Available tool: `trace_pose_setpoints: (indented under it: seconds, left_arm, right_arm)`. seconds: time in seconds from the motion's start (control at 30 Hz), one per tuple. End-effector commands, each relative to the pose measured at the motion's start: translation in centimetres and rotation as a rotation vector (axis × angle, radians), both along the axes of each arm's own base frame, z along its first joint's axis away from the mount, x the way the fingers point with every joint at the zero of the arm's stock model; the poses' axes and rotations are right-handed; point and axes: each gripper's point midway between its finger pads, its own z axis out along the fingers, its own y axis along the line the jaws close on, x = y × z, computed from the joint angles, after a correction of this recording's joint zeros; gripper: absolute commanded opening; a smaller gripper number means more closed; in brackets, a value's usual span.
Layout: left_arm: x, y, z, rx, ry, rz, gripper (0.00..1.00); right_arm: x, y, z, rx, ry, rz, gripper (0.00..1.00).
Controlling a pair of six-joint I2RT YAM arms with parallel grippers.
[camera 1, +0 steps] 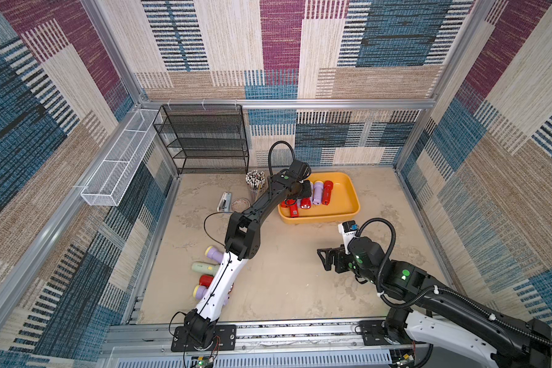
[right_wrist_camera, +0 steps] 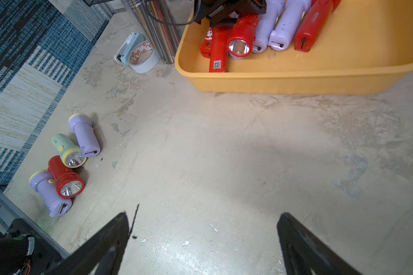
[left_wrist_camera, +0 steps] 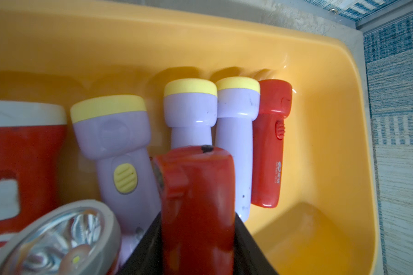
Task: Put the flashlights into the storage boxes
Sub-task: Place the flashlight at the storage box.
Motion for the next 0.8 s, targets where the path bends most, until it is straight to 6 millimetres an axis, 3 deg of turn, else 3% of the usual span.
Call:
trace_pose_setpoints:
  seconds: [0.0, 0.23, 0.4, 0.6, 0.67, 0.77]
  left_arm:
    - [0.4, -0.9, 1.8, -0.048, -0.041, -0.028, 0.47]
    - [-0.6, -1.5, 5.1, -0.080, -0.073, -0.067, 0.52]
    - [-3.3, -1.4, 7.7, -0.056, -0.090, -0.113, 0.52]
    - [-8.6, 0.6, 10.6, 0.042, -0.127, -0.136, 0.52]
    - [-10.8, 2.0, 11.6, 0.053, -0.146, -0.127, 0.52]
    - [-14.3, 5.3, 11.2, 0.062, -0.150, -0.085, 0.52]
  right_arm:
    - [0.1, 0.0, 0.7, 0.031, -0.010, -0.013, 1.00]
    - [-0.1, -0.4, 1.0, 0.038, -0.011, -0.027, 1.00]
    - [-0.1, -0.6, 1.6, 0.050, -0.023, -0.033, 1.00]
    - [-0.3, -0.3, 2.2, 0.080, -0.028, -0.021, 1.00]
    - [-0.4, 0.0, 2.2, 0.092, -0.024, -0.008, 1.00]
    - [-0.5, 0.5, 2.0, 0.104, -0.014, 0.010, 1.00]
